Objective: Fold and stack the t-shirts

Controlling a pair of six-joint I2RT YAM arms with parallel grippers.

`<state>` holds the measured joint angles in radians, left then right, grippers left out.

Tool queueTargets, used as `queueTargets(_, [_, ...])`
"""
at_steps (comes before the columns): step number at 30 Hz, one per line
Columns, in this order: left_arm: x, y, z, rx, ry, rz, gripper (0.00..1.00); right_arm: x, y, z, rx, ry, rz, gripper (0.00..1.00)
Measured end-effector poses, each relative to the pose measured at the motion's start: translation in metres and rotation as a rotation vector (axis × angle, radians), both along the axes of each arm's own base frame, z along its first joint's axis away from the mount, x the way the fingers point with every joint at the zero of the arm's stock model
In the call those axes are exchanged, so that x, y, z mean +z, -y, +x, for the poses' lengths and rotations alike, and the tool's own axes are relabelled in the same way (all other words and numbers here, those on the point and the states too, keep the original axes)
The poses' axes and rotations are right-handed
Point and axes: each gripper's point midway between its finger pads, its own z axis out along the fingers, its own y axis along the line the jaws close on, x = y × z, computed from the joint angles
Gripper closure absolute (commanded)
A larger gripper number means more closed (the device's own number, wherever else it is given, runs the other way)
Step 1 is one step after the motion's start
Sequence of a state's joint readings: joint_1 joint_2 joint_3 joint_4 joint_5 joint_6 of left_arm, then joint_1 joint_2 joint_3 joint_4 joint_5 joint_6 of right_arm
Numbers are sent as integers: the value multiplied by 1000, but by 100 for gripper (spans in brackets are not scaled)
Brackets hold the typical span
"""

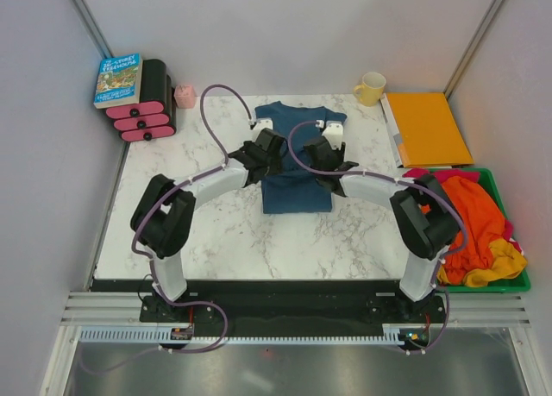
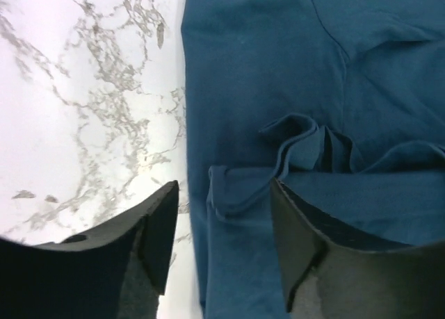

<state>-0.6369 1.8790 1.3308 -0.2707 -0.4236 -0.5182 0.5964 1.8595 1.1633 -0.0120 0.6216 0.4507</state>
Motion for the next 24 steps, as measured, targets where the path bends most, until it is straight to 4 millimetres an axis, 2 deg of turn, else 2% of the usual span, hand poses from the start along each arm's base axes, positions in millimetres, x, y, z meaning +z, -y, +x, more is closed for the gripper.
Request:
queueTargets(2, [12, -4, -5, 2, 22, -16, 31, 19, 0, -7, 10, 32, 13, 39])
queueTargets(3, [20, -5, -7, 0, 36, -28, 33, 31, -2, -10, 16, 54, 27, 43])
queueTargets(4, [28, -4, -9, -2, 54, -40, 36, 40, -5, -12, 25, 73, 42, 58])
queueTargets(5, [39, -4, -11, -4, 76, -60, 39, 52, -9, -17, 37, 99, 64, 69])
queueTargets(6, [44, -2, -14, -7, 89, -72, 47, 58, -11, -21, 48, 110, 69, 79])
queueTargets(7, [50, 1, -18, -14, 103, -90, 51, 64, -15, -27, 59, 125, 95, 97])
queueTargets(8, [52, 4, -22, -20, 108, -103, 55, 64, -17, -33, 69, 127, 104, 100])
queueTargets(10, [46, 10, -33, -36, 99, -110, 60, 55, -22, -43, 90, 111, 110, 100])
queueTargets(14, [8, 19, -59, -72, 20, -75, 62, 5, -24, -63, 111, 10, 74, 100])
queueTargets(18, [-26, 24, -68, -84, -48, -37, 67, -38, -23, -74, 113, -82, 39, 100])
queueTargets(20, [-38, 22, -71, -80, -75, -25, 68, -48, -24, -77, 112, -103, 42, 100])
queueTargets(24, [-55, 17, -84, -71, -109, -13, 71, -54, -26, -85, 107, -101, 59, 100])
